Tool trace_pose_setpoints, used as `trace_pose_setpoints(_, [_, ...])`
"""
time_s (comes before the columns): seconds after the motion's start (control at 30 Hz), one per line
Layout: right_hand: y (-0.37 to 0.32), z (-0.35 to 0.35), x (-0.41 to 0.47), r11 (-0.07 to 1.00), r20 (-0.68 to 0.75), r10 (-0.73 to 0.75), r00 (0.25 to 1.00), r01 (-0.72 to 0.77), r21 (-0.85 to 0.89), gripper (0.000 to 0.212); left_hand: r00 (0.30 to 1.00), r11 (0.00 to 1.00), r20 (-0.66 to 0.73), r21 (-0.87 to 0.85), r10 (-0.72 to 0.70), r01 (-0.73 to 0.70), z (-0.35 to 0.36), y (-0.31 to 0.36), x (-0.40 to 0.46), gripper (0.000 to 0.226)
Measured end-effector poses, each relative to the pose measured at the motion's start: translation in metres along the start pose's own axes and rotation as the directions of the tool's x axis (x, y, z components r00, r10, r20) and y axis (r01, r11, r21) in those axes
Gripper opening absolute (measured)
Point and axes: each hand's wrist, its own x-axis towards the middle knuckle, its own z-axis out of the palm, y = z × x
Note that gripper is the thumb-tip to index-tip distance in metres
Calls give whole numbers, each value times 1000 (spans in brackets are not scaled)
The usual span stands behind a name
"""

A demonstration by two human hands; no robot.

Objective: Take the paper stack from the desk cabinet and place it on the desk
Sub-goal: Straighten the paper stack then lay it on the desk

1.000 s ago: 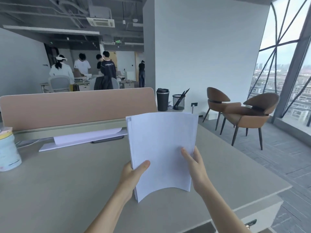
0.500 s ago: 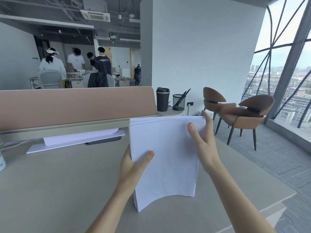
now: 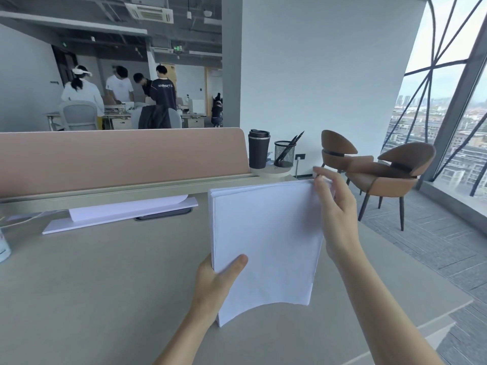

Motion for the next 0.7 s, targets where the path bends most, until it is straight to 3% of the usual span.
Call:
trace_pose_setpoints(0.1, [15, -2, -10, 994, 68, 107, 992, -109, 25, 32, 999, 999, -12, 18, -30, 30, 0, -8, -1, 9])
trace_pose_setpoints(0.2, [43, -9, -31, 960, 195, 259, 946, -274, 52, 40, 998, 997, -29, 43, -61, 62, 0, -15, -2, 8])
trace_pose_setpoints(0.3, [70, -11, -51, 924, 232, 356, 905, -378, 57, 43, 998, 996, -35, 59, -59, 61, 0, -19, -2, 9])
trace_pose_setpoints(0.53, [110, 0, -67, 910, 60, 414, 908, -413, -37, 31, 990, 991, -113, 92, -83, 93, 6, -20, 12, 15])
trace_pose_setpoints(0.67, [123, -2, -43, 892, -119, 417, 901, -431, -135, 68, 987, 984, -91, 111, -130, 140, 25, -15, 37, 15])
trace_pose_setpoints(0.7, [127, -6, -33, 882, -133, 419, 898, -438, -177, 68, 986, 981, -73, 116, -149, 157, 33, -14, 44, 15])
